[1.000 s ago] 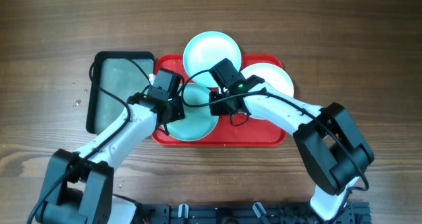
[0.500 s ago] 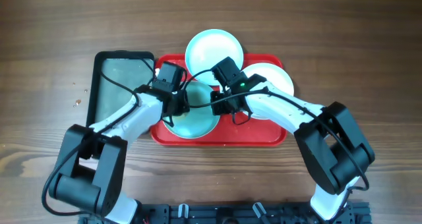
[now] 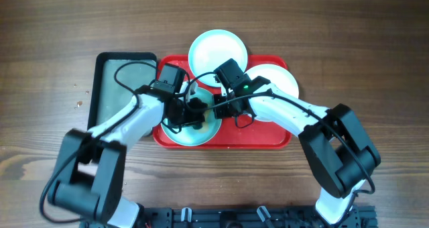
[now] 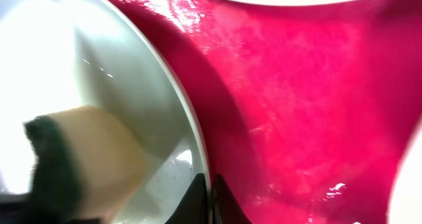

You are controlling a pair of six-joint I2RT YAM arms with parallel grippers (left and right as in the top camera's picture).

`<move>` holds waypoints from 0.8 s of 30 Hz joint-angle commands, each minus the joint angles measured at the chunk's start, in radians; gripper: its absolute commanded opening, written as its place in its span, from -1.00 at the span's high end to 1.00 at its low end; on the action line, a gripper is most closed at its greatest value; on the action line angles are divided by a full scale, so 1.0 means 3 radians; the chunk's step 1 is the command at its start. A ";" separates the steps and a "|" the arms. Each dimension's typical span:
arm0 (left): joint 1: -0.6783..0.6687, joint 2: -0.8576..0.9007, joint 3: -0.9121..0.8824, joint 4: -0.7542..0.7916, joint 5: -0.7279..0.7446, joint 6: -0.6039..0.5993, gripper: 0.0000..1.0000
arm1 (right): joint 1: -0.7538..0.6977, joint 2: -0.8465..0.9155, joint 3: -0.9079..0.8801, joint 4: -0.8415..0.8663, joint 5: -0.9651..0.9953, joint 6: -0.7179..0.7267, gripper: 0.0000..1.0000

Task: Clean dirty plates on tray and stack at the side
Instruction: 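Scrub the teal plate with the sponge in the left gripper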

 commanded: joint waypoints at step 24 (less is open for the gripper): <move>-0.0039 0.0197 -0.0031 0.0009 -0.1039 0.0041 0.92 | 0.0042 0.0058 -0.0015 0.0029 -0.0134 -0.0071 0.91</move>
